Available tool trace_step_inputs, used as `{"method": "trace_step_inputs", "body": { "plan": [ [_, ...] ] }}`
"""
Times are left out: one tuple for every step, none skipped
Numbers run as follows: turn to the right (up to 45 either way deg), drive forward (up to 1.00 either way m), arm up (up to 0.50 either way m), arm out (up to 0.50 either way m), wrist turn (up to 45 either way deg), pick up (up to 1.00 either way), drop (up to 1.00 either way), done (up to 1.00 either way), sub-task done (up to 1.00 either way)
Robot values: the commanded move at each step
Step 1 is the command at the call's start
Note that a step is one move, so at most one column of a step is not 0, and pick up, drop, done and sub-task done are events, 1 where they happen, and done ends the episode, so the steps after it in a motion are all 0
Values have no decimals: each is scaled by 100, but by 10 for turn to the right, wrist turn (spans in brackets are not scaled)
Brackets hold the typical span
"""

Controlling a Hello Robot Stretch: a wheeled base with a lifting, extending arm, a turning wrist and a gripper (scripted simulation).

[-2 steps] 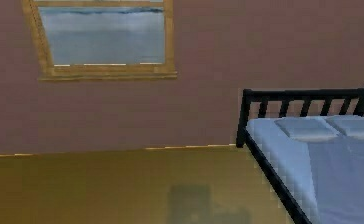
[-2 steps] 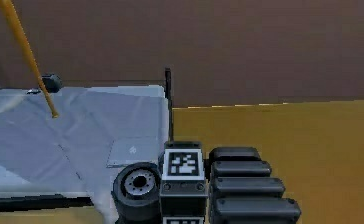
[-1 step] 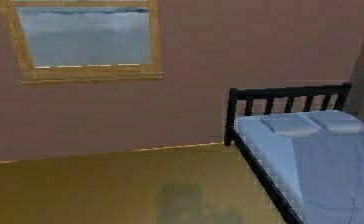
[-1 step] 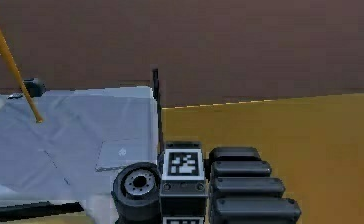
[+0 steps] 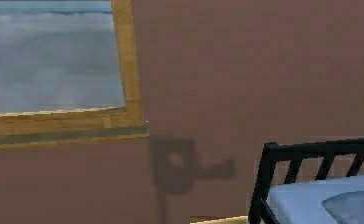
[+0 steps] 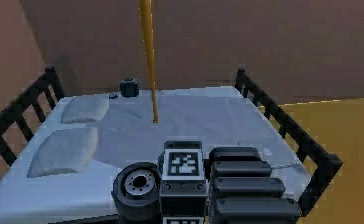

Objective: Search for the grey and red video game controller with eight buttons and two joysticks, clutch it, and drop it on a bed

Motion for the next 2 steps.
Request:
{"method": "trace_step_inputs", "body": {
  "plan": [
    [450, 0, 0, 0, 0, 0, 0, 0, 0],
    [420, 0, 0, 0, 0, 0, 0, 0, 0]
  ]
}}
